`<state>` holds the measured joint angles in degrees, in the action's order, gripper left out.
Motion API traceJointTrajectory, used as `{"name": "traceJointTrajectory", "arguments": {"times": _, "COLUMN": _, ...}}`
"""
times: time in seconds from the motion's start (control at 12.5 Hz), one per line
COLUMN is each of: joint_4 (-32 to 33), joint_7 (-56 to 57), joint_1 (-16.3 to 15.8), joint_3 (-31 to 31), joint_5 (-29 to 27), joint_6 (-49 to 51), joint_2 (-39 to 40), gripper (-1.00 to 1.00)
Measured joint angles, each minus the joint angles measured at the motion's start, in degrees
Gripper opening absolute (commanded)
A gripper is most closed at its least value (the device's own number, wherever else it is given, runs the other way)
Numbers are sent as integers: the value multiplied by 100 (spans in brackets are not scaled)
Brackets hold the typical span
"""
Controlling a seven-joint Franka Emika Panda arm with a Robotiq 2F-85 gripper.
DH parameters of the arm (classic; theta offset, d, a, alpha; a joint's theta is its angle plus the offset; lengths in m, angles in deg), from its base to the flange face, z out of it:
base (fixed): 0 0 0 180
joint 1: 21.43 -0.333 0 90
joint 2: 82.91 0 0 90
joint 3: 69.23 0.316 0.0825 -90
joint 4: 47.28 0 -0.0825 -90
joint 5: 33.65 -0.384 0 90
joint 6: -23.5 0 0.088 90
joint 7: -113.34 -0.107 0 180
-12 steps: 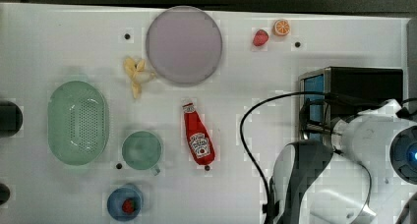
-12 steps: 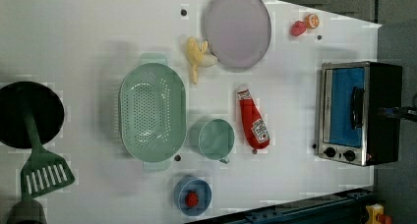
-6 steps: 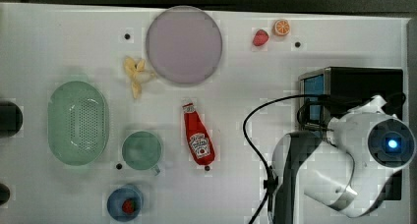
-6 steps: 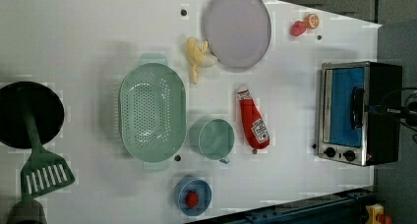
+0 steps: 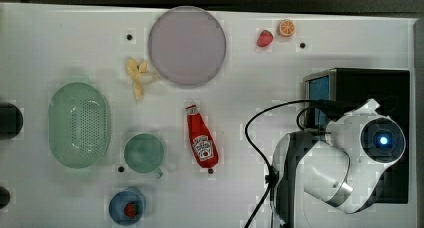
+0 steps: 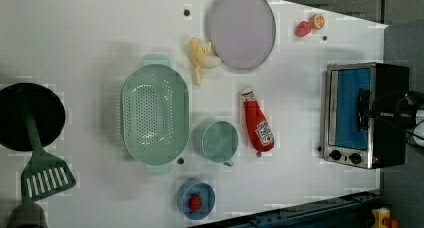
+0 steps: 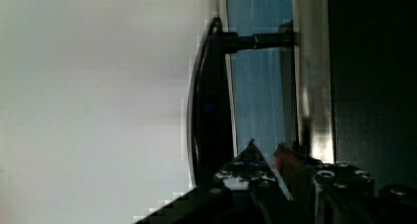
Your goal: Flap open oven.
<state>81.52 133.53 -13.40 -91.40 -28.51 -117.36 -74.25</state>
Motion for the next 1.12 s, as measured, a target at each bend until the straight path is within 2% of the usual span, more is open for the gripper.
{"name": "traceJointTrajectory", "arguments": {"times": 0.32, "joint_4": 11, "joint_7": 0, "joint_1": 12, "joint_3": 101, "joint_5": 222, "joint_6": 8, "joint_2": -13, "gripper": -65}}
{"name": "traceJointTrajectory", "arguments": {"times": 0.56, "joint_4": 56, "joint_7": -492, "joint_1": -60, "joint_3": 232, "joint_5": 1334, "joint_6": 14, "joint_2": -13, "gripper": -65}}
{"name": "traceJointTrajectory", "arguments": {"times": 0.72, "joint_4": 78, "joint_7": -1055, "joint_1": -123, "joint_3": 383, "joint_5": 1595, "joint_6": 17, "joint_2": 31, "gripper": -65}}
{"name": "traceJointTrajectory", "arguments": {"times": 0.88, "joint_4": 145, "joint_7": -1516, "joint_1": -235, "joint_3": 541, "joint_5": 2186, "joint_6": 126, "joint_2": 32, "gripper": -65}}
{"name": "traceJointTrajectory", "arguments": {"times": 1.12, "joint_4": 168, "joint_7": -2221, "joint_1": -491, "joint_3": 744, "joint_5": 2591, "joint_6": 274, "joint_2": 169, "gripper": -65}}
